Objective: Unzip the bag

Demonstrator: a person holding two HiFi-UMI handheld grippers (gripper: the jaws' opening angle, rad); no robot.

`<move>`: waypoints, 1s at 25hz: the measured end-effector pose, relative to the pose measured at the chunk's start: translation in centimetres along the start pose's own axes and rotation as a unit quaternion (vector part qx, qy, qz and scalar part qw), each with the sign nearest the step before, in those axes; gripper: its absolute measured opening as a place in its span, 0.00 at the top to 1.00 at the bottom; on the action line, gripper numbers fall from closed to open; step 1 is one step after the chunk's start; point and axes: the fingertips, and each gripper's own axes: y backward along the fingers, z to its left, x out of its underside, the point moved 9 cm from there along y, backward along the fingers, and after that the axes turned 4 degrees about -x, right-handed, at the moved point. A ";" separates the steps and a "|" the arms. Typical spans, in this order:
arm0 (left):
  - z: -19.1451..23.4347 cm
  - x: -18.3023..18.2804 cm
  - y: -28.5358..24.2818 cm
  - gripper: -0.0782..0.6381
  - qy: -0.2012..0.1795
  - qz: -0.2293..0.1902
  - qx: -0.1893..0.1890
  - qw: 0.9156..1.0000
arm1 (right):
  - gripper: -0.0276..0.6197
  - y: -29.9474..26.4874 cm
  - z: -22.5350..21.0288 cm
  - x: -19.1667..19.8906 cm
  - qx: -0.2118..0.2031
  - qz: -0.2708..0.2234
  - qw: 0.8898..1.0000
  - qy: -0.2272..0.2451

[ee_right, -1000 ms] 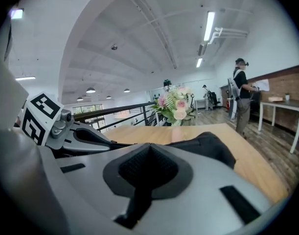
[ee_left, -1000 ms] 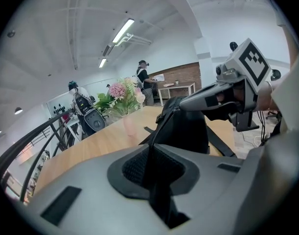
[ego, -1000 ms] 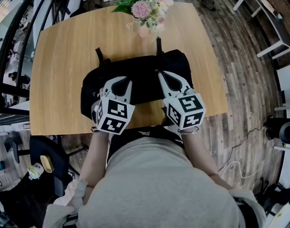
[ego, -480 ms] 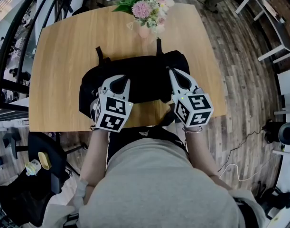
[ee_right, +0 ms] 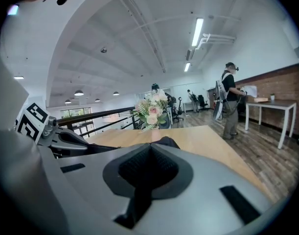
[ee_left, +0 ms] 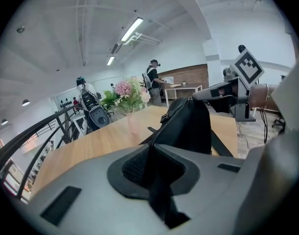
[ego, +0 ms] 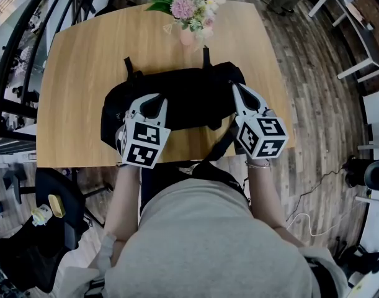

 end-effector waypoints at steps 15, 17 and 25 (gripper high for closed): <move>-0.6 0.3 1.7 0.70 0.062 -0.007 -0.056 0.996 | 0.94 0.7 1.6 1.0 -0.034 -0.018 0.998 -0.040; -0.3 0.1 2.3 0.64 0.079 -0.017 -0.064 0.995 | 0.92 0.9 2.0 0.9 -0.041 -0.019 0.998 -0.036; -0.1 -0.4 3.9 0.62 0.128 -0.044 -0.051 0.990 | 0.87 0.7 5.3 -0.1 -0.104 -0.019 0.994 -0.011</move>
